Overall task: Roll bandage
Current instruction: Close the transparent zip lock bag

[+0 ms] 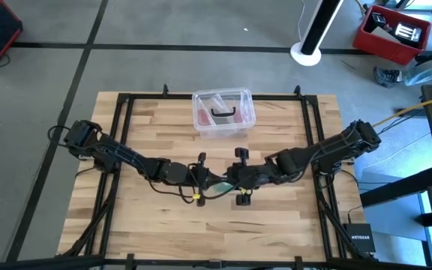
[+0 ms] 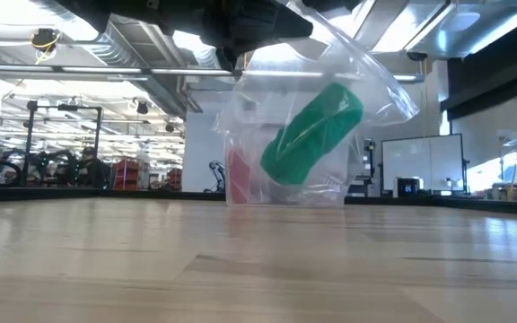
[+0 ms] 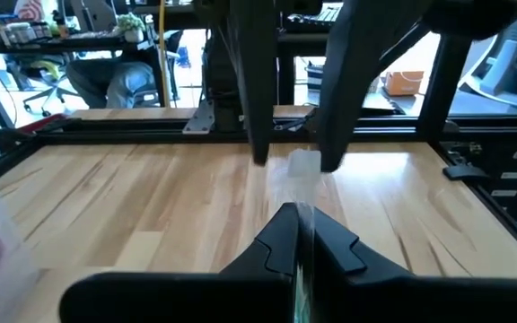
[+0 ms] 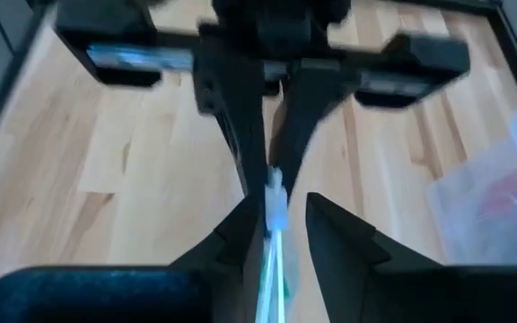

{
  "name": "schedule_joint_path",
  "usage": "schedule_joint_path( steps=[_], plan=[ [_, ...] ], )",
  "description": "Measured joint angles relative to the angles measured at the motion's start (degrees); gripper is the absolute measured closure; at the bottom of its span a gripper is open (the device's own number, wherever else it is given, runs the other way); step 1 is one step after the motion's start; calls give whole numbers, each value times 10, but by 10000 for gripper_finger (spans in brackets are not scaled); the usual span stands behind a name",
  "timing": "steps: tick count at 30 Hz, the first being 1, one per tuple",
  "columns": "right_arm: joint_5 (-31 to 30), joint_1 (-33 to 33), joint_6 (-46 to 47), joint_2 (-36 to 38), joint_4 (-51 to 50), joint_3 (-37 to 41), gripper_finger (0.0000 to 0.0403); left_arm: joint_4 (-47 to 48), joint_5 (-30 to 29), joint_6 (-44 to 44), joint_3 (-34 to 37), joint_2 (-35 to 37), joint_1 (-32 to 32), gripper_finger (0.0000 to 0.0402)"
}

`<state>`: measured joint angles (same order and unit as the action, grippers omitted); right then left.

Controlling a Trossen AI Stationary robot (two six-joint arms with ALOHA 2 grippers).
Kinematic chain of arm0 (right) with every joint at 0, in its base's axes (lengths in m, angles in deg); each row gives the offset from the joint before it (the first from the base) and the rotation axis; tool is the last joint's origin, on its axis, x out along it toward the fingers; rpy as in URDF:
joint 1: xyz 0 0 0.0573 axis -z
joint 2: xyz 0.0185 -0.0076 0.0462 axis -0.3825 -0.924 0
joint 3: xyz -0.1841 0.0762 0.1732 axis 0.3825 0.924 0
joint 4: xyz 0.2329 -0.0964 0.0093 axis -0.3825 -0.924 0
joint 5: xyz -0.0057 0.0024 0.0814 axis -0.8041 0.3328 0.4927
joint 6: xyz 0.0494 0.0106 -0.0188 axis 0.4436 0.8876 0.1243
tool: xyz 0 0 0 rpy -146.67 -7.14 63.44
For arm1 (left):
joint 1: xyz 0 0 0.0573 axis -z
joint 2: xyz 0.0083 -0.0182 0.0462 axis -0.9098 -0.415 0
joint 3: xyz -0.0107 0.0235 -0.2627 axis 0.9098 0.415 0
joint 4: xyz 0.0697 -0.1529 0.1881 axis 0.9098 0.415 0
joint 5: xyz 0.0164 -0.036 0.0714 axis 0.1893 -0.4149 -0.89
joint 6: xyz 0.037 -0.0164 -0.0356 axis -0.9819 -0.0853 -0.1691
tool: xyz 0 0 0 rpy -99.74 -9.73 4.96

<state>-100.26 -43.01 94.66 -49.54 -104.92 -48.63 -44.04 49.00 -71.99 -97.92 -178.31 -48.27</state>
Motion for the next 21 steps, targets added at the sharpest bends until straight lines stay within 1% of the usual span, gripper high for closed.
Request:
schedule_joint_path(
  steps=[3, 7, 14, 17, 21],
  plan=[
    [5, 0, -9, 0, 12, 0, 311, 0, 0, 0, 0, 0, 0, 401],
    [34, 8, -11, -6, 12, 0, 322, 0, 0, 0, 0, 0, 1, 401],
    [38, 11, -12, -6, 13, 0, 386, -5, 0, -6, 0, 0, 5, 401],
    [41, 11, -11, -11, 10, 0, 384, -11, 0, -13, 0, 0, 8, 401],
    [41, 11, 0, -11, 3, 0, 362, -16, -13, -17, 0, 0, 11, 401]
  ],
)
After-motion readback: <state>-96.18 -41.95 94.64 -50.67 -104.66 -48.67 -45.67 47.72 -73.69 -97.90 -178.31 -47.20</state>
